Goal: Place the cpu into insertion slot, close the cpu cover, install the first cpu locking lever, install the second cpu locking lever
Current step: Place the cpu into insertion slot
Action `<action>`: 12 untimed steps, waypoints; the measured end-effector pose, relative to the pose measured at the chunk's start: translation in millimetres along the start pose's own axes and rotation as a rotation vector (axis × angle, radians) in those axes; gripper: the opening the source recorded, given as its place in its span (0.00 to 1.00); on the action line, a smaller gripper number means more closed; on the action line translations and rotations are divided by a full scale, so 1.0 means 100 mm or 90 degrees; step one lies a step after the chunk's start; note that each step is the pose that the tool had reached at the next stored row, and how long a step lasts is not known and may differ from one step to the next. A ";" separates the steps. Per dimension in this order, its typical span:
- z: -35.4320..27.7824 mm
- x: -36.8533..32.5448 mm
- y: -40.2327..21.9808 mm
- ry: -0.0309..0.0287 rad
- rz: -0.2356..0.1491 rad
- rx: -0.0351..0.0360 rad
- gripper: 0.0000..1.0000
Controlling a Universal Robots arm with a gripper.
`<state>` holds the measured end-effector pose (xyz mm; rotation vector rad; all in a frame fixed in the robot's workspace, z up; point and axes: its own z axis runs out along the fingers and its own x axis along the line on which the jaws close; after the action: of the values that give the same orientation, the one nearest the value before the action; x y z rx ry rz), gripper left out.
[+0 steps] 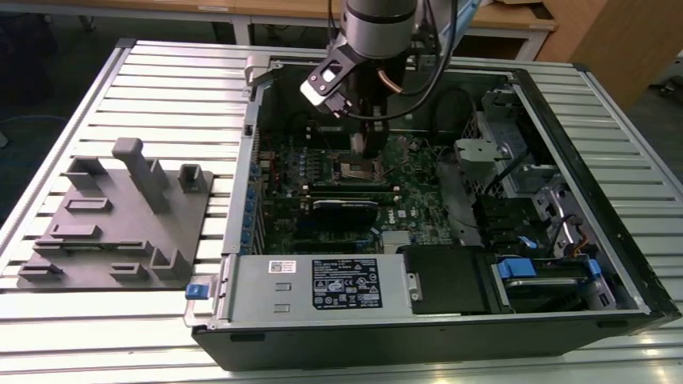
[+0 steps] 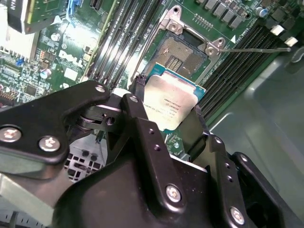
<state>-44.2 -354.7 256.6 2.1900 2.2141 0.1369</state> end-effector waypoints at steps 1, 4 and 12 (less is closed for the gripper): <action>0.018 -0.001 -0.001 0.0000 0.000 0.0000 0.54; 0.061 -0.003 -0.005 0.0000 0.000 0.0000 0.54; 0.081 -0.004 -0.006 0.0000 0.000 0.0000 0.54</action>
<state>-44.2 -354.7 248.5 2.1900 2.2140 0.1368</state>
